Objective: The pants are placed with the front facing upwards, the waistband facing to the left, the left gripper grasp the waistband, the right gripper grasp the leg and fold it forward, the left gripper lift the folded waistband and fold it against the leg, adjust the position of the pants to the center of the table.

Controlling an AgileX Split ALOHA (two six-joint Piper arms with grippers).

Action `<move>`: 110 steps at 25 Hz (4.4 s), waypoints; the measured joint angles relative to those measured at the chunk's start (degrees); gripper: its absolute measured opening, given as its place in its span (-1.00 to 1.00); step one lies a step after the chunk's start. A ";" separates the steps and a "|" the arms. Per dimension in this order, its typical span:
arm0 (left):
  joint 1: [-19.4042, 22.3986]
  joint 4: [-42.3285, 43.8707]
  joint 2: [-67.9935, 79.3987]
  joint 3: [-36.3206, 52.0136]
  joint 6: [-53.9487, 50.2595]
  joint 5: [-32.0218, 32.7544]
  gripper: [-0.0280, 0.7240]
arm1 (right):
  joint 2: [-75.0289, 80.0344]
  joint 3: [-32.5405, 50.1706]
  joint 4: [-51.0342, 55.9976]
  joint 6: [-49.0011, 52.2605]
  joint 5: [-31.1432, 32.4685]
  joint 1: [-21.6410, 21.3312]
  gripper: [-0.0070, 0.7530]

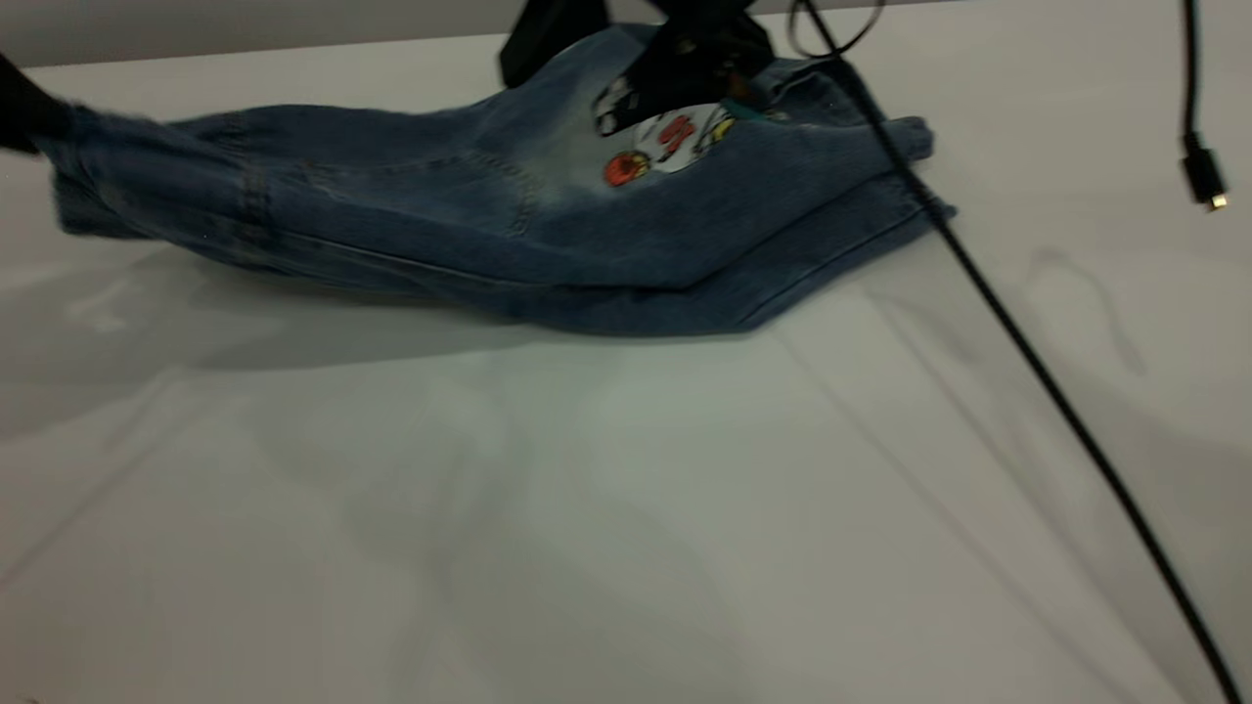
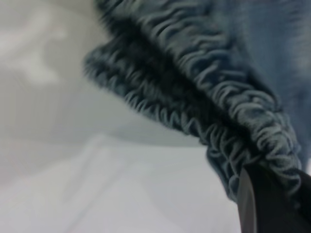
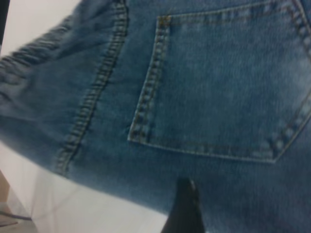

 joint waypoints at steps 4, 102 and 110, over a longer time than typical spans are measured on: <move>-1.78 -0.23 -5.35 0.00 0.11 1.13 -0.70 | 0.00 0.00 -0.13 0.04 -1.12 3.01 0.37; -40.43 19.83 25.52 -43.07 2.80 7.75 0.53 | -32.31 0.02 -27.11 5.26 -0.13 -12.60 0.22; -38.35 24.51 8.94 -42.96 0.33 21.90 0.52 | -28.68 0.02 -27.80 5.26 -1.09 -12.60 0.22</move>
